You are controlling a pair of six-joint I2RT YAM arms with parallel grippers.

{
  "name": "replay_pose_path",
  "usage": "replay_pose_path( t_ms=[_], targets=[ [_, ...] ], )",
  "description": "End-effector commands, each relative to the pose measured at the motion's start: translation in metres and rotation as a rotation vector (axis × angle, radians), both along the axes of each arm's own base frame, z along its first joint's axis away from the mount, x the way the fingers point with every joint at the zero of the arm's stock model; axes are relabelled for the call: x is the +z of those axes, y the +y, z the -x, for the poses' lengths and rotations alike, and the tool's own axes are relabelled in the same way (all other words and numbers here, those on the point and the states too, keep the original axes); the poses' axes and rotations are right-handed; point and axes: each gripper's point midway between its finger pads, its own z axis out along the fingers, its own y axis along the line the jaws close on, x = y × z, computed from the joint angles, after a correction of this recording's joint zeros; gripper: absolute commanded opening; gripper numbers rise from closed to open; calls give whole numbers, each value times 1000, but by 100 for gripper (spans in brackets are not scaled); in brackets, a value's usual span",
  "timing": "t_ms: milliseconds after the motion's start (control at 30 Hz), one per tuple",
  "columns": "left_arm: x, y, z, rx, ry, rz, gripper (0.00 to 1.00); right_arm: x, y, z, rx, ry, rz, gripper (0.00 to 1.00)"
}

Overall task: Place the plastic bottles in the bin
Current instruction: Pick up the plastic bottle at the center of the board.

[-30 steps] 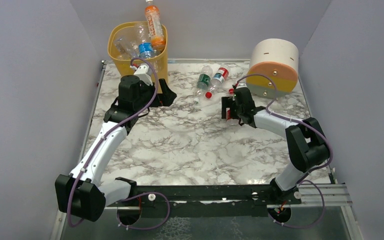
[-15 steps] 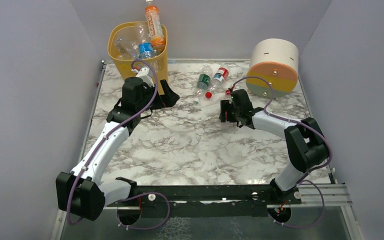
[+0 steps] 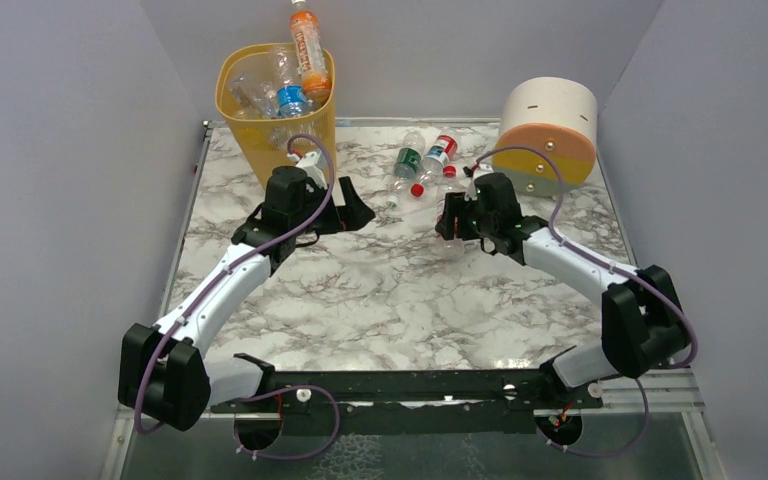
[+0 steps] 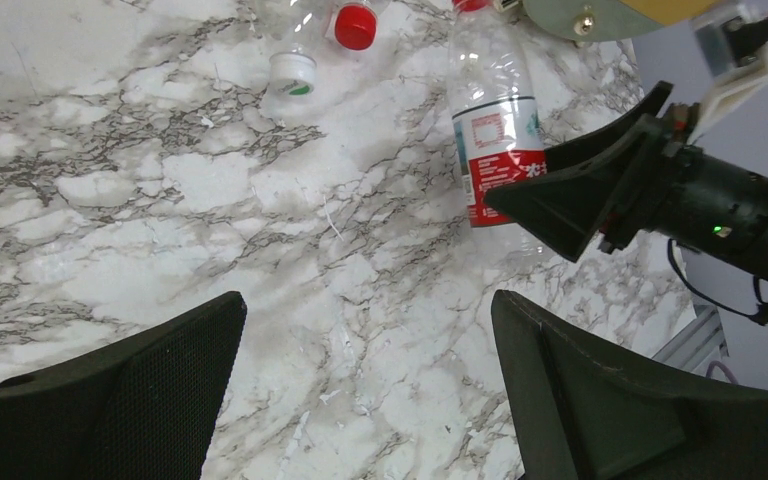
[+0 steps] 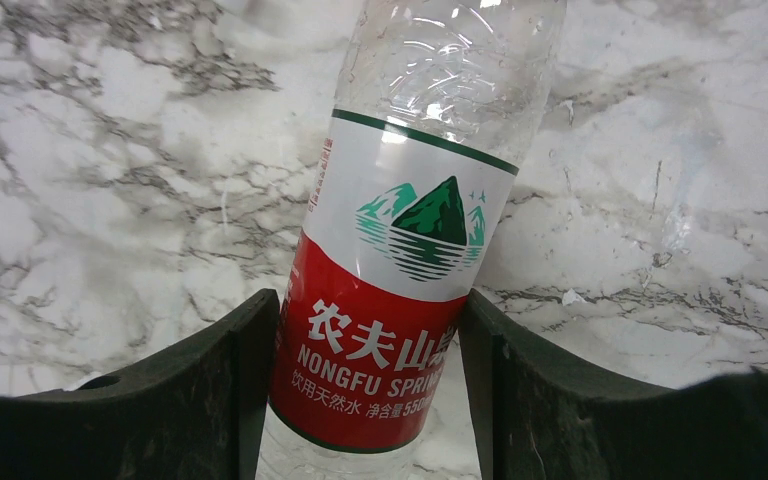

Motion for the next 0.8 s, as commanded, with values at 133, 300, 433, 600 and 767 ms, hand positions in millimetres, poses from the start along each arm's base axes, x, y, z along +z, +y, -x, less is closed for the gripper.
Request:
replay_pose_path(
  t_ms=[133,300,433,600,767],
  targets=[
    [2,-30,9,-99,-4,61,99,65,11,23,84,-98,-131,56],
    [12,-55,8,-126,-11,64,99,94,16,29,125,-157,-179,56],
    [17,-81,9,-152,-22,55,99,101,18,33,144,-168,-191,56],
    [23,-108,11,-197,-37,52,99,108,18,38,156,-184,-210,56],
    [40,-109,15,-197,-79,76,99,114,17,42,159,-195,-220,56]
  ],
)
